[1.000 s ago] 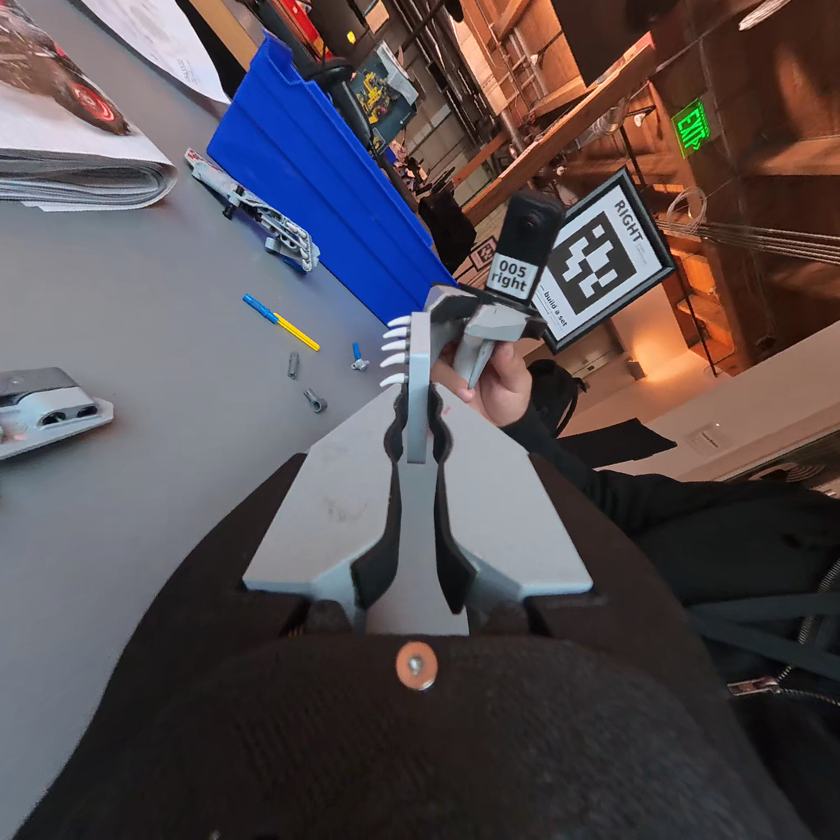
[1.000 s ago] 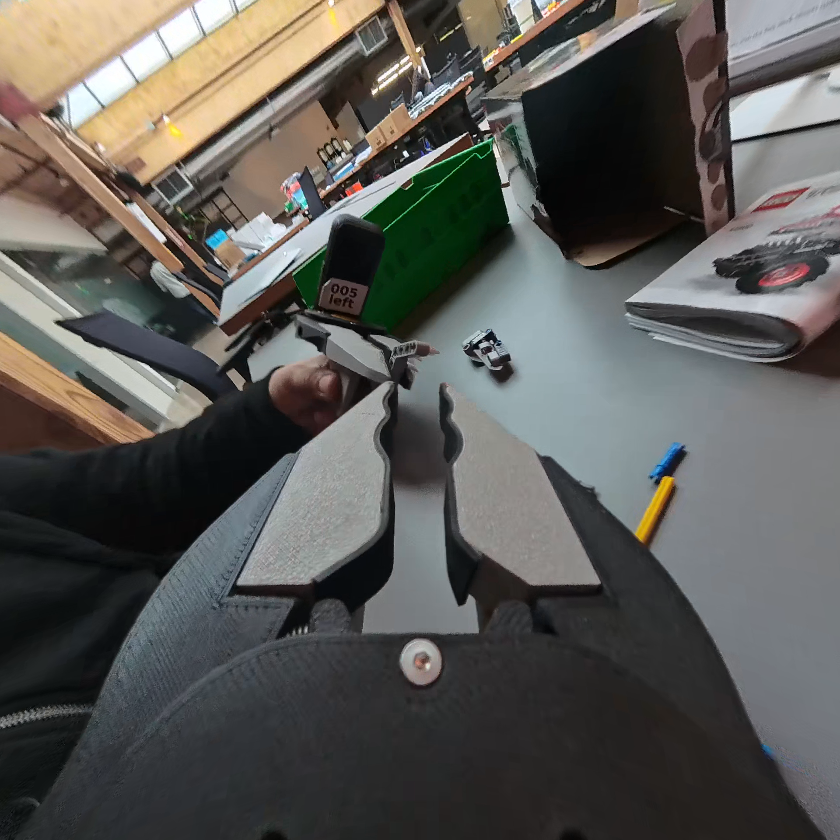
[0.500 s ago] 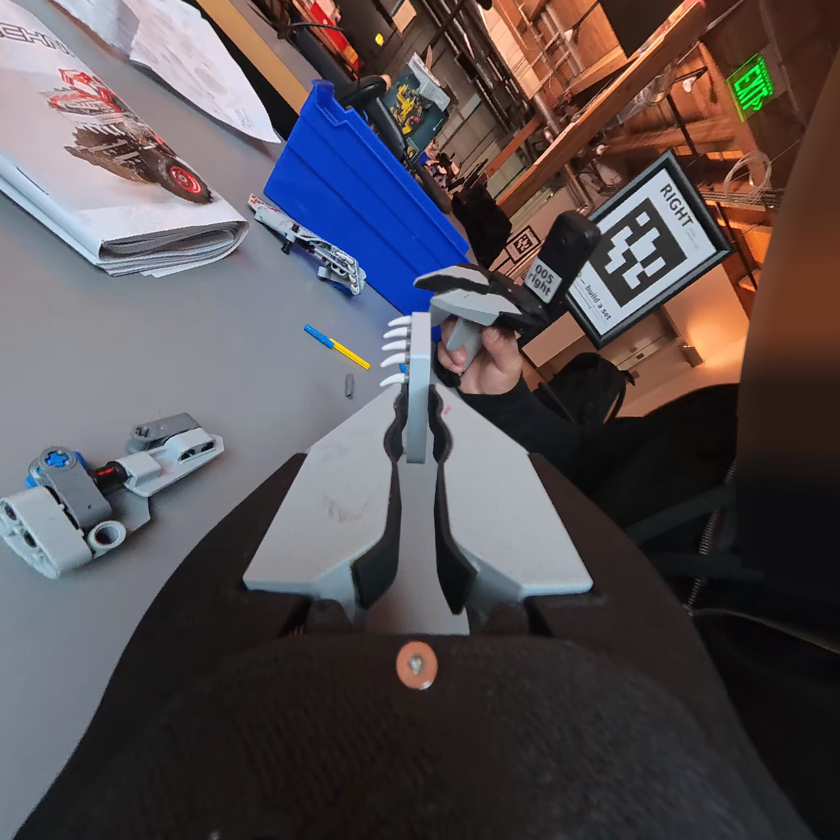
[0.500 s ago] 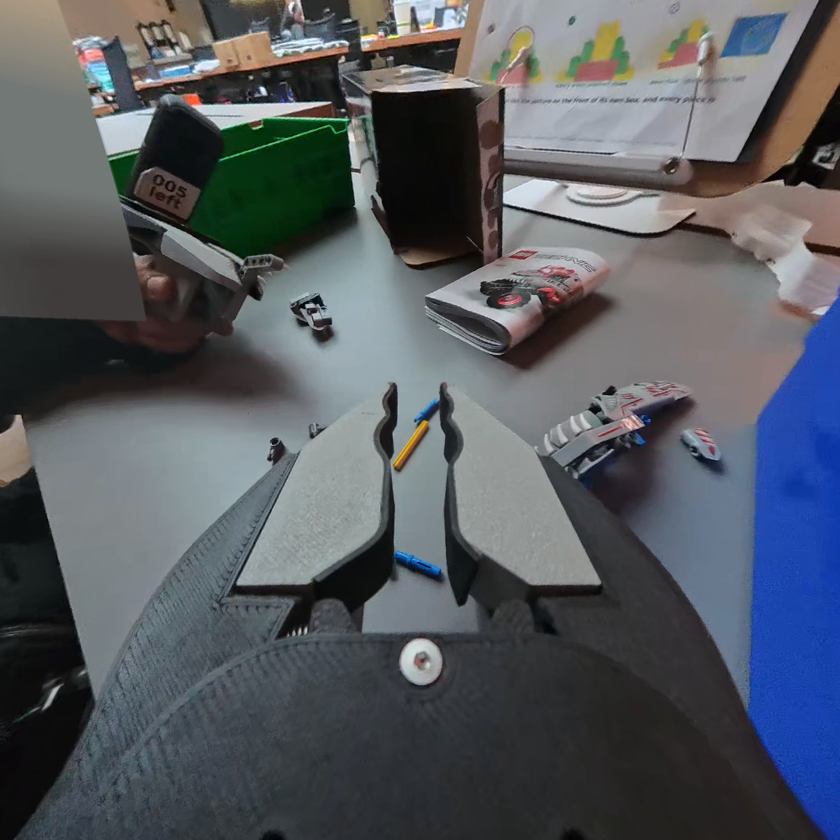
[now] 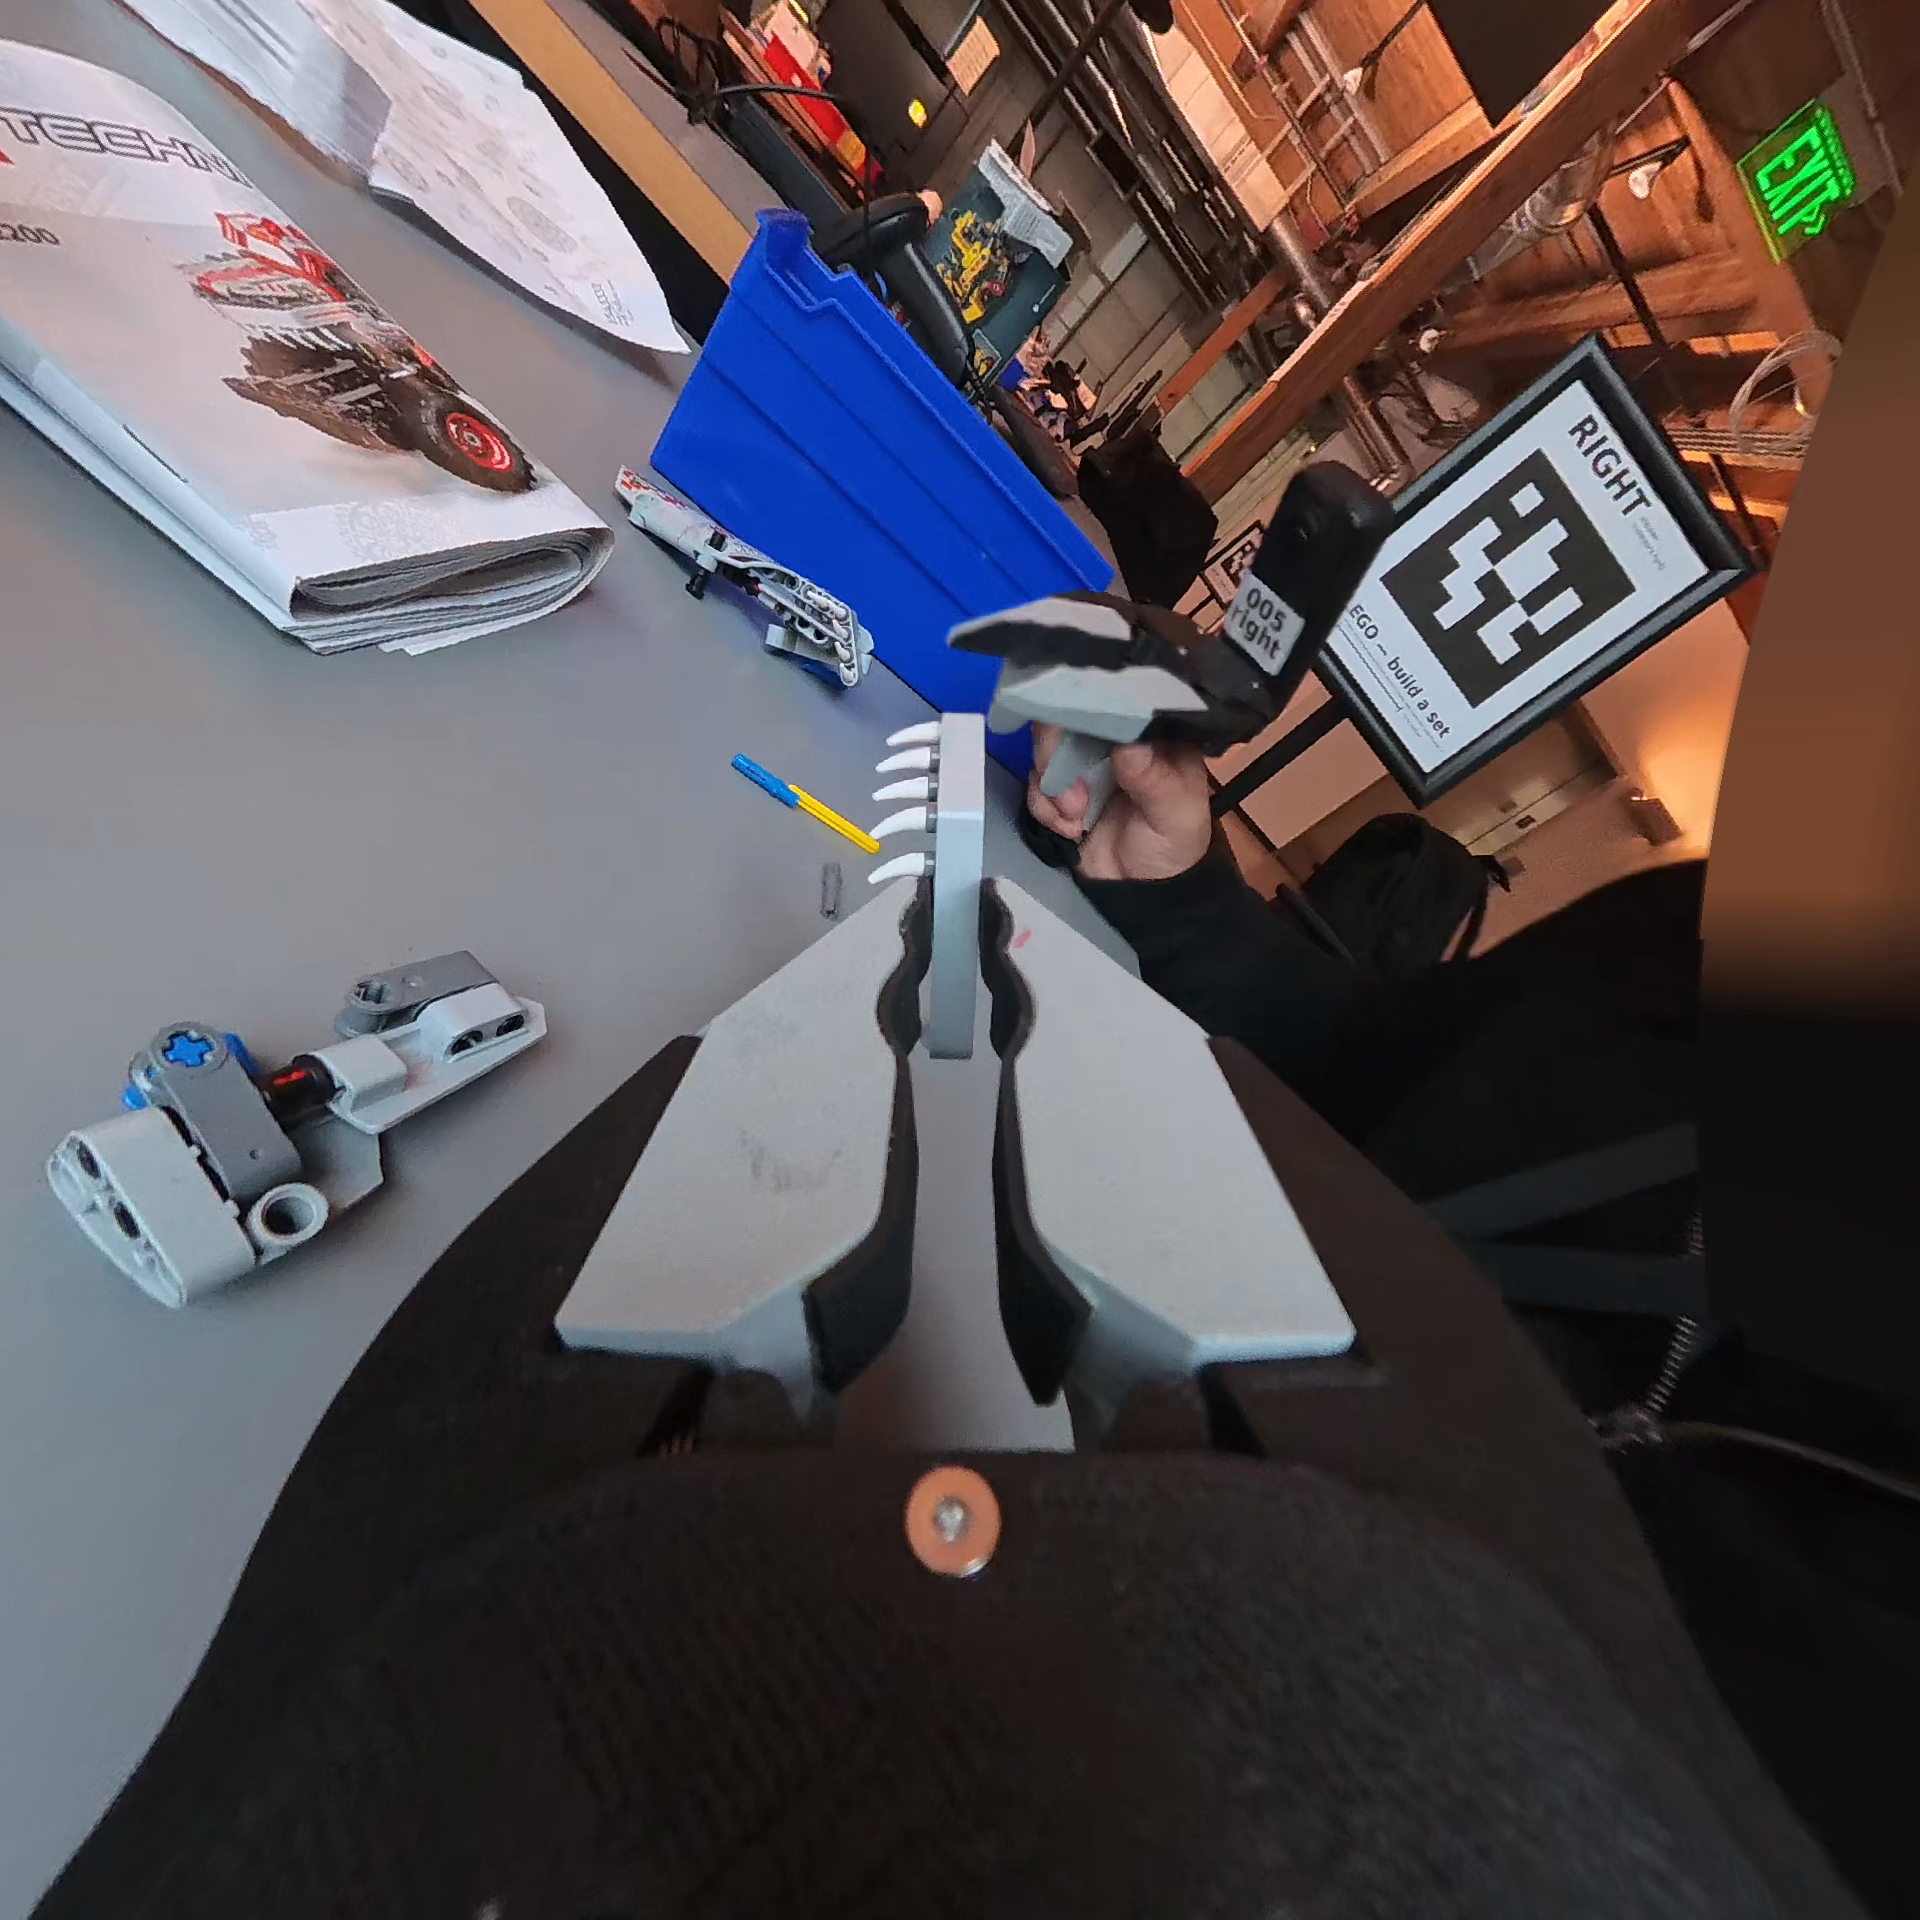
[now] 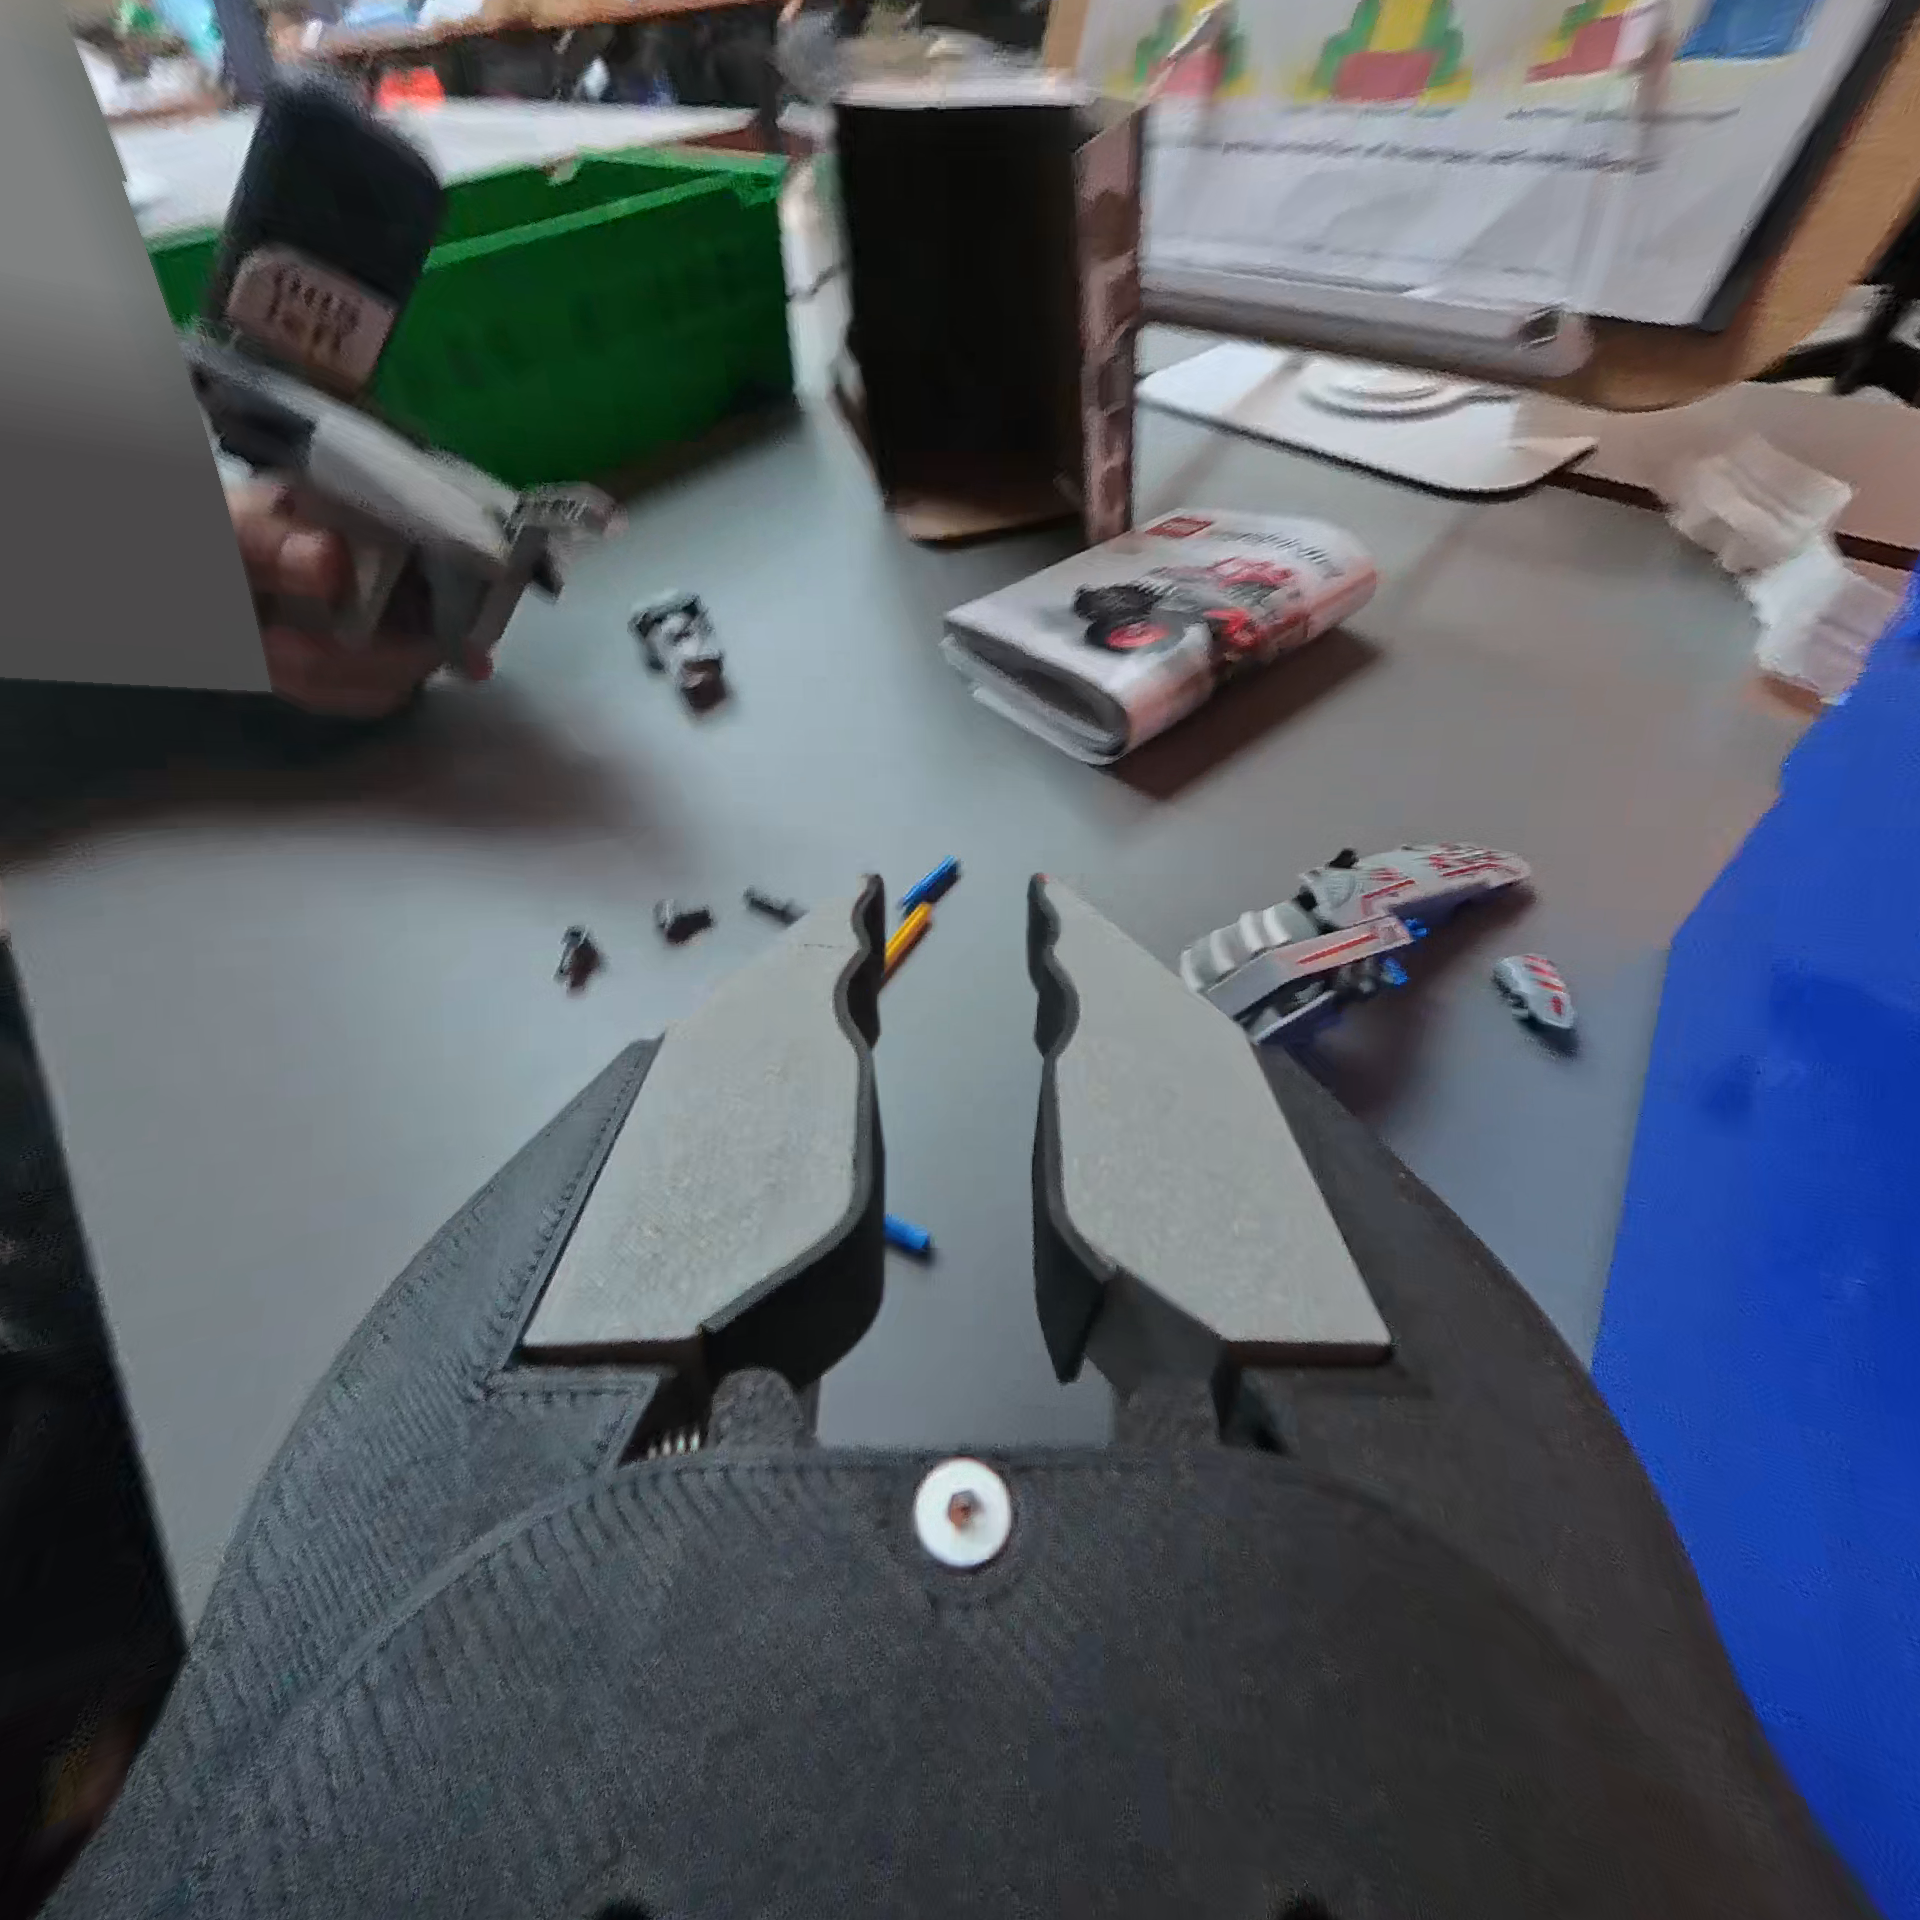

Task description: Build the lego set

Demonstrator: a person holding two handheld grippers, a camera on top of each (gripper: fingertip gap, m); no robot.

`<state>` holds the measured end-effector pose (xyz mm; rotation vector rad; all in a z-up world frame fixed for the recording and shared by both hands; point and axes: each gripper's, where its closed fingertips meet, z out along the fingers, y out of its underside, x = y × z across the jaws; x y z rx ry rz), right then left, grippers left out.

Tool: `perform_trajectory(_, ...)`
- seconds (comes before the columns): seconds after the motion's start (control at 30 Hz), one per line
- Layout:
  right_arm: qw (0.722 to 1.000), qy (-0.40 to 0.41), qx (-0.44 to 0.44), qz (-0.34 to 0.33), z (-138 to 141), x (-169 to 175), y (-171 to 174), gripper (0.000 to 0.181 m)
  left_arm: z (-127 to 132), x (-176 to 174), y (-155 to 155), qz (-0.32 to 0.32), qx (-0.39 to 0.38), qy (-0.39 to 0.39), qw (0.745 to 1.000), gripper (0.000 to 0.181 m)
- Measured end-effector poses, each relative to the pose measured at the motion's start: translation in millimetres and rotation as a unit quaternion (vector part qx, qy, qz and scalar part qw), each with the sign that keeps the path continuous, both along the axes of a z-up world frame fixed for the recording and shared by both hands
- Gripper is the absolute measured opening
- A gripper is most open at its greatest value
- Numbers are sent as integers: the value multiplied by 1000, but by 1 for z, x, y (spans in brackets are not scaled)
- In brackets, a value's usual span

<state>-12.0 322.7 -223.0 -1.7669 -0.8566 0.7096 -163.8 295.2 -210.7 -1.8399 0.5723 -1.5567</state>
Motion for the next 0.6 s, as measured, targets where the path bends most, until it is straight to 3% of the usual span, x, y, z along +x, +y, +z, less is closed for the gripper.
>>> perform_trajectory(0.1, 996, -89, -8, 13, -20, 15, -16, 24, 2, -2, -2, 1, 0, -7, 1000, 6)
perform_trajectory(0.23, 987, -142, -41, 64, -32, 12, -46, 30, 0, -2, -5, 4, 7, 6, 1000, 6)
perform_trajectory(0.33, 962, -273, -19, 3, -45, 32, -35, 18, -3, 0, -5, 4, 11, 21, 1000, 6)
perform_trajectory(0.53, 918, -391, 2, 64, -61, 31, -42, 22, -7, 0, -5, 5, 19, 49, 999, 6)
perform_trajectory(0.6, 909, -408, 17, 79, -63, 27, -40, 6, -12, 1, -6, 4, 31, 77, 997, 6)
